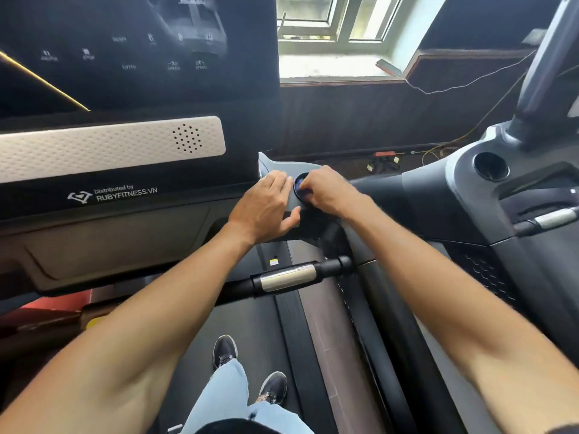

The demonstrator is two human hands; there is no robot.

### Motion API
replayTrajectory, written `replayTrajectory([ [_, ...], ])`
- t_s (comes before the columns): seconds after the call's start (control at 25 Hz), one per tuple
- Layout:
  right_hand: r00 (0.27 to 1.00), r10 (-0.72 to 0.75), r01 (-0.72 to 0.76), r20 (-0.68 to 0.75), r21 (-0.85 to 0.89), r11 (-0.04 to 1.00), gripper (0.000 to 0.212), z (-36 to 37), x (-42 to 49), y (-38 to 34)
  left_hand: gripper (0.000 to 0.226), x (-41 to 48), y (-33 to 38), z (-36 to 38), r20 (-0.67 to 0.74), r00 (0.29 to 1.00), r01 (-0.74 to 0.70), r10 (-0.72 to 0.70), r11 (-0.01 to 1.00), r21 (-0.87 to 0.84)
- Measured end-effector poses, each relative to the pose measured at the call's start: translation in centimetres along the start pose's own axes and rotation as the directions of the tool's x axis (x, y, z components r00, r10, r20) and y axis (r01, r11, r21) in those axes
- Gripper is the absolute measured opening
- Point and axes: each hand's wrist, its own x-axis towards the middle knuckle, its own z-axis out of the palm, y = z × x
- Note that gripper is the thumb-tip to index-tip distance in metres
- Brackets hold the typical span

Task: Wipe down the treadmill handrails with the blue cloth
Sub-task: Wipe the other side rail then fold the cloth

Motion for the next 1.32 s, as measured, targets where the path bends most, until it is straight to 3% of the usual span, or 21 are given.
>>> replayTrajectory([
  [0.12, 0.997, 0.073, -0.070, 0.010, -0.206, 0.976, 0.021, -0.8, -0.2, -1.2, 0.068, 0.0, 0.1, 0.1, -0.016, 1.000, 0.002, -0.002, 1.000, -0.008],
  [0.2, 0.988, 0.155, -0.145, 0.024, -0.247, 0.958, 0.025, -0.5, -0.1, -2.4, 0.068, -0.1, -0.1, -0.1, -0.009, 1.000, 0.013, -0.013, 1.000, -0.020],
  [0.28, 0.974, 0.190, -0.157, 0.125, -0.235, 0.959, 0.024, -1.2, 0.4, -2.5, 0.068, -0.1, 0.0, -0.2, -0.012, 1.000, 0.023, -0.023, 1.000, -0.013],
  [0.4, 0.953, 0.114, -0.106, 0.282, -0.043, 0.993, 0.025, -2.6, 0.5, -0.8, 0.069, 0.0, 0.0, -0.4, 0.004, 1.000, 0.016, -0.016, 1.000, 0.022],
  [0.52, 0.989, 0.082, -0.096, 0.121, 0.120, 0.988, 0.019, -1.5, -0.6, -0.3, 0.070, 0.0, 0.2, -0.4, 0.020, 1.000, 0.011, -0.012, 0.998, 0.068],
  [0.6, 0.990, 0.141, -0.141, -0.009, 0.009, 0.990, 0.017, -0.7, -0.5, -1.1, 0.069, 0.2, 0.1, -0.4, 0.021, 1.000, 0.006, -0.007, 0.998, 0.068],
  [0.68, 0.972, 0.230, -0.234, -0.048, -0.090, 0.968, 0.022, -0.1, 0.0, -2.2, 0.068, 0.0, 0.2, -0.4, 0.013, 1.000, 0.010, -0.011, 0.999, 0.042],
  [0.84, 0.966, 0.250, -0.233, 0.066, -0.195, 0.953, 0.023, -0.5, 0.6, -2.5, 0.067, -0.1, 0.0, -0.5, 0.003, 1.000, 0.025, -0.025, 1.000, 0.004],
  [0.96, 0.962, 0.197, -0.192, 0.191, -0.047, 0.980, 0.009, -1.2, 0.7, -1.6, 0.068, 0.1, 0.2, -0.4, 0.007, 1.000, 0.028, -0.028, 1.000, 0.004],
  [1.08, 0.974, 0.216, -0.223, 0.063, 0.130, 0.966, 0.016, -0.1, 0.6, -1.5, 0.069, 0.2, 0.2, -0.2, 0.008, 1.000, 0.018, -0.019, 0.999, 0.038],
  [1.2, 0.949, 0.303, -0.298, -0.084, 0.067, 0.952, 0.021, 0.4, -0.1, -2.5, 0.071, 0.0, 0.2, -0.2, -0.002, 1.000, 0.017, -0.017, 0.999, 0.028],
  [1.32, 0.940, 0.338, -0.338, -0.051, 0.015, 0.941, 0.024, 0.0, -0.2, -2.1, 0.071, 0.1, 0.0, -0.3, -0.010, 1.000, 0.021, -0.021, 1.000, 0.002],
])
